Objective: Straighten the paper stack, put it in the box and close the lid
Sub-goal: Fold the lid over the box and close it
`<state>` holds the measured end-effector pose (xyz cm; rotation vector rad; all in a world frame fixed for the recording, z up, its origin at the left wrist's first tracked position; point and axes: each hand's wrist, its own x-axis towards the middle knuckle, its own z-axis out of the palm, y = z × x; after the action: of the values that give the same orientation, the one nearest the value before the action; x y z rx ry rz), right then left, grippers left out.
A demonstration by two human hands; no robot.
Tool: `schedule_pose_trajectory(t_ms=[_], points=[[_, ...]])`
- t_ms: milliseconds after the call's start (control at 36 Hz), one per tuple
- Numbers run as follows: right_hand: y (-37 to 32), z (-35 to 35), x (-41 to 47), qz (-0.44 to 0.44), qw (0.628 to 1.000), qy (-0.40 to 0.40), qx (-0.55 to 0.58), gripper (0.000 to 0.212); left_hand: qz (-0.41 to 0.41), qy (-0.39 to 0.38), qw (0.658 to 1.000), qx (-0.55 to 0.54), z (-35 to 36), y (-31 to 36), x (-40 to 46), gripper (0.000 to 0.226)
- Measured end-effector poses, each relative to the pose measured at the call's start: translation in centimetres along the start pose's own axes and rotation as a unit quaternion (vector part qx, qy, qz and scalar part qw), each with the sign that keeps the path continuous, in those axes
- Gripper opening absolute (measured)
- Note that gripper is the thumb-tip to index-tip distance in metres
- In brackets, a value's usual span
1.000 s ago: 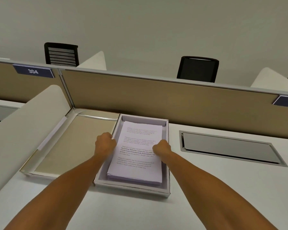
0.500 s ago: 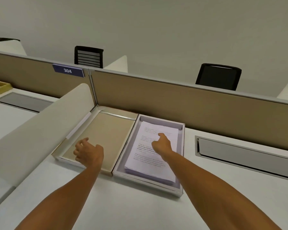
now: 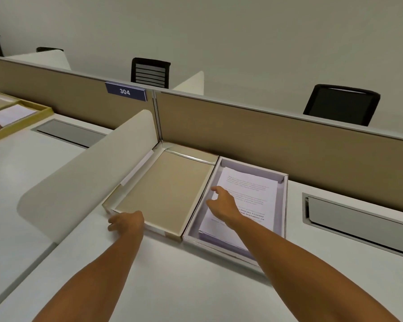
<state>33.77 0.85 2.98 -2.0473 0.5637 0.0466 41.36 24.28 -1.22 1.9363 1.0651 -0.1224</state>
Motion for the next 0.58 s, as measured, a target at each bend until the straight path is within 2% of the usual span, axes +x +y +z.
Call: schedule_pose_trajectory(t_ms=[83,139,194,278,306,444,500,583], points=[[-0.1,0.1,-0.1,-0.001,1.000,0.001,0.002,0.052,-0.001,-0.030,1.000,-0.005,-0.1,0.2,0.6,0.049],[-0.1,0.0,-0.2,0.000,1.000,0.001,0.004,0.052,0.021,-0.075,0.997,-0.026,-0.4,0.0,1.0,0.050],[-0.1,-0.2,-0.3,0.001,1.000,0.001,0.009,0.053,0.024,-0.115,0.989,-0.087,-0.9,-0.3,1.2,0.047],[-0.5,-0.5,-0.6,0.004,1.000,0.003,0.023,0.053,-0.017,-0.151,0.969,-0.195,-1.8,-0.6,1.2,0.017],[-0.7,-0.6,-0.7,0.004,1.000,0.004,0.028,0.052,-0.018,-0.178,0.957,-0.230,-2.0,-0.6,1.1,0.016],[-1.9,-1.3,-1.4,-0.001,0.999,0.014,0.051,0.051,0.023,-0.287,0.884,-0.368,-3.7,-0.3,-0.1,0.066],[-2.4,-1.6,-1.6,-0.002,0.998,0.017,0.060,0.051,0.062,-0.308,0.867,-0.386,-4.3,0.2,-0.9,0.072],[-3.1,-2.1,-1.9,-0.001,0.996,0.018,0.084,0.051,0.130,-0.301,0.861,-0.390,-4.8,0.5,-2.1,0.070]])
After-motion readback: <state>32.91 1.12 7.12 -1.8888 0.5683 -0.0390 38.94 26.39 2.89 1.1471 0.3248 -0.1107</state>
